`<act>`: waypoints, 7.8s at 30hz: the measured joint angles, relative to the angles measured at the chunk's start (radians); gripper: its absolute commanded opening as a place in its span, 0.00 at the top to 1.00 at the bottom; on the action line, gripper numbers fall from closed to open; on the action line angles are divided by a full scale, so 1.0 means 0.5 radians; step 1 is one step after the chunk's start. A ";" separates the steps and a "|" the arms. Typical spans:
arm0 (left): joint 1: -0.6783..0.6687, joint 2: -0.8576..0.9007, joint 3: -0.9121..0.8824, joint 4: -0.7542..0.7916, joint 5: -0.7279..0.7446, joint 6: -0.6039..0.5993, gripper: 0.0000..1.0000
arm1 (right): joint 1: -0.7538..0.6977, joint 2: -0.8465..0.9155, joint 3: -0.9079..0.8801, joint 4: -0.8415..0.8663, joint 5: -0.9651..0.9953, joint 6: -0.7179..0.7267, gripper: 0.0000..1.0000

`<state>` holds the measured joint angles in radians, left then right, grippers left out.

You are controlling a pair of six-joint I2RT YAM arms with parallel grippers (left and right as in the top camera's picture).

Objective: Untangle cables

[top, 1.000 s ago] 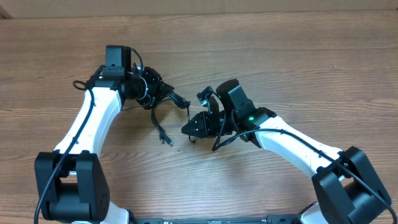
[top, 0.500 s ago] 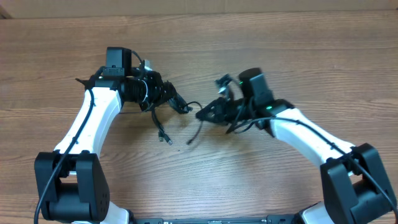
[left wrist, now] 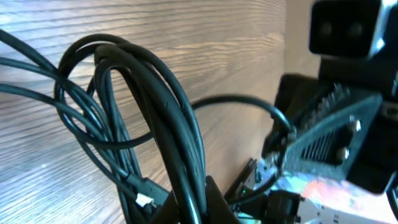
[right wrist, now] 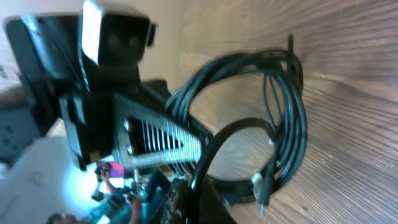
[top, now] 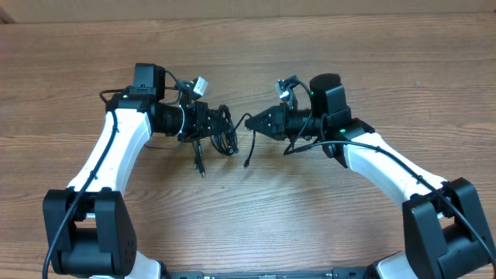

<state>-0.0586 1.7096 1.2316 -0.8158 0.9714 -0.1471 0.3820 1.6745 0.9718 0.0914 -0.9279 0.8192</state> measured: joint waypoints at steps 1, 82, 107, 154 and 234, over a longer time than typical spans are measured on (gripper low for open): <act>0.000 -0.001 0.000 -0.008 0.024 0.015 0.96 | 0.000 0.000 0.001 0.018 0.015 0.045 0.96; -0.842 0.118 0.388 -0.393 -1.854 -0.806 0.89 | -0.510 0.000 0.001 -1.678 0.527 -1.118 0.35; -0.668 0.120 -0.014 -0.140 -1.702 -0.817 0.59 | 0.096 0.000 0.001 -1.037 0.562 -0.871 0.26; -0.497 0.121 -0.346 0.436 -1.099 -1.052 0.60 | 0.179 0.000 0.001 -0.704 0.659 -0.260 0.96; 0.169 0.120 -0.484 0.333 -0.090 -0.407 0.74 | 0.166 0.000 0.001 -1.108 1.368 -1.426 0.96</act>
<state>0.0261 1.7695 0.9897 -0.6495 0.9264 -0.3508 0.4652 1.6745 0.9722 -0.4625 -0.2440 0.1062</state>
